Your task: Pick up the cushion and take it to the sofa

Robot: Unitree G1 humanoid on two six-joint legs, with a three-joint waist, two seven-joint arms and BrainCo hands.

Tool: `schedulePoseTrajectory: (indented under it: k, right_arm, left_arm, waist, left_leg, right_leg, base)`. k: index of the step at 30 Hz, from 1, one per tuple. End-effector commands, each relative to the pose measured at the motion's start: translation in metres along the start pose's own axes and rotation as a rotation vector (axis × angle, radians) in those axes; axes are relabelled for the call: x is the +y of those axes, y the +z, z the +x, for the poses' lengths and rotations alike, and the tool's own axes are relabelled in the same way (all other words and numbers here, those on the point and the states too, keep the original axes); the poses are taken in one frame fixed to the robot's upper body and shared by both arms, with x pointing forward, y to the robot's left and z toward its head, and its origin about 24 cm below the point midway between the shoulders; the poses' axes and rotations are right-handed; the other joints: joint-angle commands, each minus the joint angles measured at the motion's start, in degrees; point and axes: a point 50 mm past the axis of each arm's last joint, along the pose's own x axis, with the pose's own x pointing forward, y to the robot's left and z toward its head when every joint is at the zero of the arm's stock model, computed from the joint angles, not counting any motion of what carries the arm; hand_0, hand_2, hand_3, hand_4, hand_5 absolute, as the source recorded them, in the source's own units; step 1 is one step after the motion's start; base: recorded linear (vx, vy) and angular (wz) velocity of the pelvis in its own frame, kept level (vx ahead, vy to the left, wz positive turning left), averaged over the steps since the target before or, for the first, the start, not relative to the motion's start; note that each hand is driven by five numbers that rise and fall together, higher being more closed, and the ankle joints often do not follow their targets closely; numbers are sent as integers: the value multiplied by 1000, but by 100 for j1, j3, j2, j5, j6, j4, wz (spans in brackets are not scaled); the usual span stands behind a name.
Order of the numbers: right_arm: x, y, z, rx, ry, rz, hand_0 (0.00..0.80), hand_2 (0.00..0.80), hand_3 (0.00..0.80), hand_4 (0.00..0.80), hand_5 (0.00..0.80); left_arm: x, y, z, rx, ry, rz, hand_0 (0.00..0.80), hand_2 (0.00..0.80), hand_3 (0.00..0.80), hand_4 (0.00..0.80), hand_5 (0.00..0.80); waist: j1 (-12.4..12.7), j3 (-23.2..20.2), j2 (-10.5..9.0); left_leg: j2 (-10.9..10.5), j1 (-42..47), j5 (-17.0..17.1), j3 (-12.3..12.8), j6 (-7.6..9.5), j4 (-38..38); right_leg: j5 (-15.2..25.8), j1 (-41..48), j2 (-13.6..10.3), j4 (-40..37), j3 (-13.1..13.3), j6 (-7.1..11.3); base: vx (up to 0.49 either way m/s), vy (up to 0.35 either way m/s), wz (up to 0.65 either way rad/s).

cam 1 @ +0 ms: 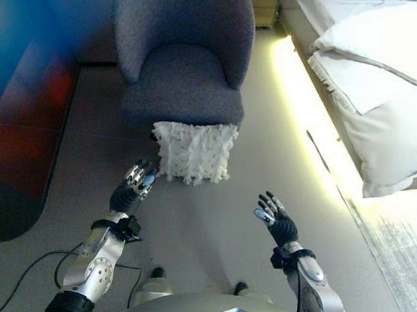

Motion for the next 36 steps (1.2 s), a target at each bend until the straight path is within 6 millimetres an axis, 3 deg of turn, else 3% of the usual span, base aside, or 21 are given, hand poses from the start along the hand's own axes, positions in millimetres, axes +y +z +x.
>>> schedulePoseTrajectory:
  k: [1, 26, 30, 36]
  right_arm:
    - [15, 32, 12, -165, 55, 21, 0, 0, 0, 0, 0]
    - [14, 34, 11, -168, 50, 22, 0, 0, 0, 0, 0]
    - [22, 36, 13, -169, 159, 125, 0, 0, 0, 0, 0]
    - [39, 36, 13, -171, 411, 427, 0, 0, 0, 0, 0]
  left_arm:
    - [-11, 30, 15, -120, -81, 78, 0, 0, 0, 0, 0]
    - [-10, 32, 16, -118, -65, 162, 0, 0, 0, 0, 0]
    - [-16, 26, 17, -61, -146, 64, 0, 0, 0, 0, 0]
    - [-32, 13, 14, 17, -355, -192, 0, 0, 0, 0, 0]
  waist:
    - [56, 129, -68]
    - [36, 136, -49]
    - [41, 172, -55]
    - [62, 209, -27]
  left_leg:
    - [-432, 73, -462, 181, 545, 2]
    - [-418, 79, -445, 193, 529, 2]
    - [-413, 88, -442, 200, 528, 2]
    - [-402, 101, -449, 231, 520, 2]
  right_leg:
    - [26, -190, 321, 18, -143, -176]
    - [17, -179, 336, 18, -142, -182]
    - [30, -173, 337, 18, -157, -178]
    - [26, -176, 337, 30, -188, -169]
  base:
    - [0, 0, 0]
    - [0, 0, 0]
    - [0, 0, 0]
    - [0, 0, 0]
